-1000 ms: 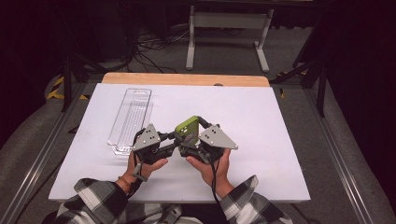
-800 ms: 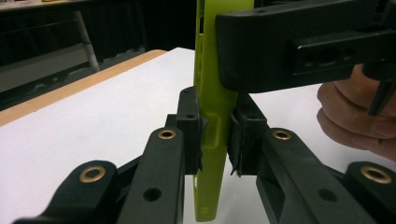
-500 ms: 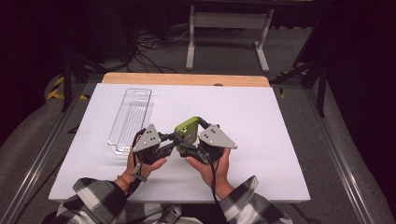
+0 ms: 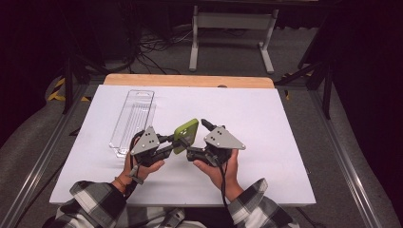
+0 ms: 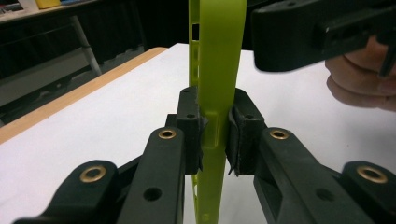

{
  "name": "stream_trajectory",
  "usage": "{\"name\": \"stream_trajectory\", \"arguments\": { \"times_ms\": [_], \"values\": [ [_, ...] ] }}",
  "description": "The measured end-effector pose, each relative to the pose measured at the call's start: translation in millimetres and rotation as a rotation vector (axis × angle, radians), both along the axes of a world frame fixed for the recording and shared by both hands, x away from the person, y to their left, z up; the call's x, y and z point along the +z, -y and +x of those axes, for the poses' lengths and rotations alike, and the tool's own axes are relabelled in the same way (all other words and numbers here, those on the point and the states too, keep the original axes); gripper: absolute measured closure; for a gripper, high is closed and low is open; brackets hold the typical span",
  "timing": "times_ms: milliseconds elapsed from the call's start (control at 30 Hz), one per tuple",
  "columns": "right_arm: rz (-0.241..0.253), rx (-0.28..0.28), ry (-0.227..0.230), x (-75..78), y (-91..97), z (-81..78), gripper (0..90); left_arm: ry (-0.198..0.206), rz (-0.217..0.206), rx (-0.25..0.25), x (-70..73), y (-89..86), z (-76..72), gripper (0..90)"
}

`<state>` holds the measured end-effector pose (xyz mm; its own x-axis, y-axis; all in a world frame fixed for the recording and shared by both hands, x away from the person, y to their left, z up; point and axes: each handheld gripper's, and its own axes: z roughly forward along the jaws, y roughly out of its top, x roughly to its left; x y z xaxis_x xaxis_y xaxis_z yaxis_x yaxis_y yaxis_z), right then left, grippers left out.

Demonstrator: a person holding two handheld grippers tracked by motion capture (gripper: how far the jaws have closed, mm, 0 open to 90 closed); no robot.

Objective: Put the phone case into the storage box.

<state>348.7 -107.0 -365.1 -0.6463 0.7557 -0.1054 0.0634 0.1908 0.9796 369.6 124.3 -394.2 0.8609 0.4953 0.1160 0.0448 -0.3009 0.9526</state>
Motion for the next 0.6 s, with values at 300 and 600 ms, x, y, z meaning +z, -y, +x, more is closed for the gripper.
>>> {"name": "stream_trajectory", "arguments": {
  "times_ms": [300,600],
  "values": [
    [-0.078,0.014,0.070,-0.1,14.4,-3.4,17.3,-0.008,0.003,0.004,0.3,-7.3,1.0,77.6],
    [-0.126,0.004,0.109,-7.0,36.4,-3.3,17.6,-0.013,0.005,0.004,1.7,-12.3,0.8,77.6]
  ]
}}
